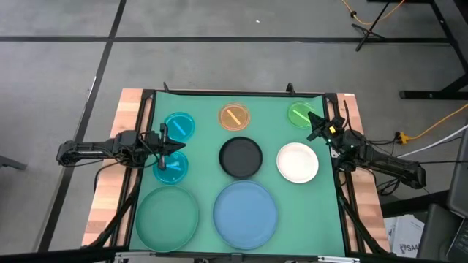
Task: Stack plastic plates
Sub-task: Stack the green plate on top of the blue plate
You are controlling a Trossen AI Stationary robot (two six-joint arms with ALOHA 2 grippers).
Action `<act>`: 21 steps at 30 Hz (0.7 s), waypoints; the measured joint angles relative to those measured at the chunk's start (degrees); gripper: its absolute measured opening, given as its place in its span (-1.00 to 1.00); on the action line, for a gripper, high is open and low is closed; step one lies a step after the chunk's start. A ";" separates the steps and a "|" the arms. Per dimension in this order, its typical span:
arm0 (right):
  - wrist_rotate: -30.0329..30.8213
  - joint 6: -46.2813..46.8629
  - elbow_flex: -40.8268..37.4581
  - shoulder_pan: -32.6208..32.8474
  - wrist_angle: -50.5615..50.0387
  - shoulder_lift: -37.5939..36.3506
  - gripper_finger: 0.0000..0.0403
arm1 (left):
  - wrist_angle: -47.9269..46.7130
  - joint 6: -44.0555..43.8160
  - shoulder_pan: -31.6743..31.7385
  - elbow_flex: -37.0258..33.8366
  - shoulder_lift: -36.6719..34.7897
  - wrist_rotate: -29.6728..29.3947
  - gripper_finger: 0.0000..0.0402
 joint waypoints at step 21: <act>-4.08 -0.56 0.00 0.00 0.63 -0.02 -0.99 | 7.59 -4.94 0.00 0.00 0.01 -0.07 -0.98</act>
